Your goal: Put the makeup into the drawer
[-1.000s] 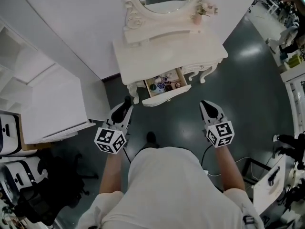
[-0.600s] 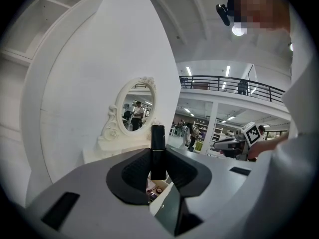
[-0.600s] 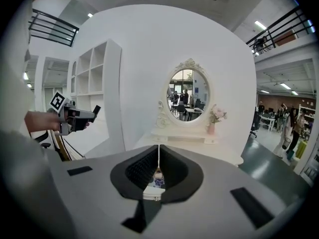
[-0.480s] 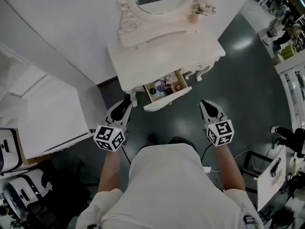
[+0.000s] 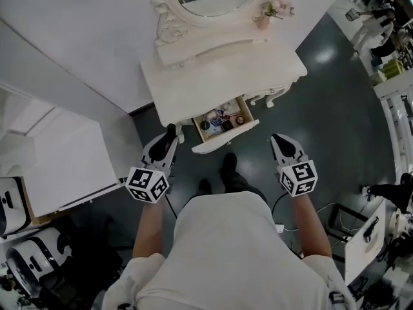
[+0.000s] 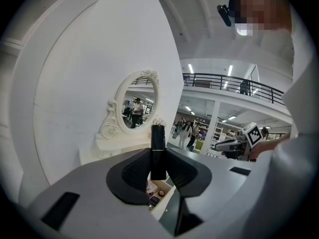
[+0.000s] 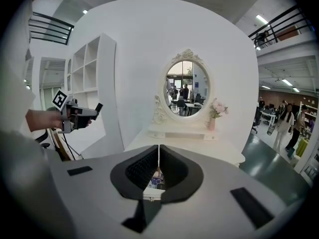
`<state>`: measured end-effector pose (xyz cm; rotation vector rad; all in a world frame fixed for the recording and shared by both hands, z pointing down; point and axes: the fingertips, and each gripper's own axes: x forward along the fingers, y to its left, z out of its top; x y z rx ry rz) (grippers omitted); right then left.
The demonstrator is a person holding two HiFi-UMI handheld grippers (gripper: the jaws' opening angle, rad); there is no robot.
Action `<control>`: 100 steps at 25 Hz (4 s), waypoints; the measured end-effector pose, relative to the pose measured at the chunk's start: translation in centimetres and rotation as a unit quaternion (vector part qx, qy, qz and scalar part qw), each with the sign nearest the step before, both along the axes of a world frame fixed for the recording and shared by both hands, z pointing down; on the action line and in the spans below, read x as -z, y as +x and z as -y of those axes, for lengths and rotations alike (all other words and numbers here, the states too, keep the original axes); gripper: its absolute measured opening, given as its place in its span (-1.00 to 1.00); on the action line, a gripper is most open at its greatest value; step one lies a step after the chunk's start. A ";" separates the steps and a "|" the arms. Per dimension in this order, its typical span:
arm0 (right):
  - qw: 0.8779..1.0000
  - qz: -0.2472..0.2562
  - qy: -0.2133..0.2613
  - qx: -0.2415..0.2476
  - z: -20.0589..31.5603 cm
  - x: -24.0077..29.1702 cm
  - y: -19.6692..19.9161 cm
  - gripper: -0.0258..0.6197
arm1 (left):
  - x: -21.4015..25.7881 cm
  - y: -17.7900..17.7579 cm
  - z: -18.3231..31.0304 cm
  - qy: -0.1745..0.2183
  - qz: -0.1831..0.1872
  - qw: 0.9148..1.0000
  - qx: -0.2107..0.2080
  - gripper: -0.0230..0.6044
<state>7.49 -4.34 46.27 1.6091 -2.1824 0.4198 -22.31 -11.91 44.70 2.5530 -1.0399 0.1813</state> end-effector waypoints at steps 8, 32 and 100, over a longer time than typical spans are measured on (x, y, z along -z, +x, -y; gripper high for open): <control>0.999 0.014 -0.015 0.047 5.1 -1.5 1.9 -0.83 | -0.7 2.4 2.6 -0.010 0.015 0.999 0.033 -0.60; 0.976 0.069 -0.115 0.171 11.8 -11.2 6.6 -0.83 | -10.3 14.9 6.2 -0.108 0.098 0.989 0.029 -0.60; 0.976 0.088 -0.194 0.041 13.0 -21.4 2.8 -0.83 | -39.3 15.5 4.7 -0.263 0.398 0.848 -0.230 -0.69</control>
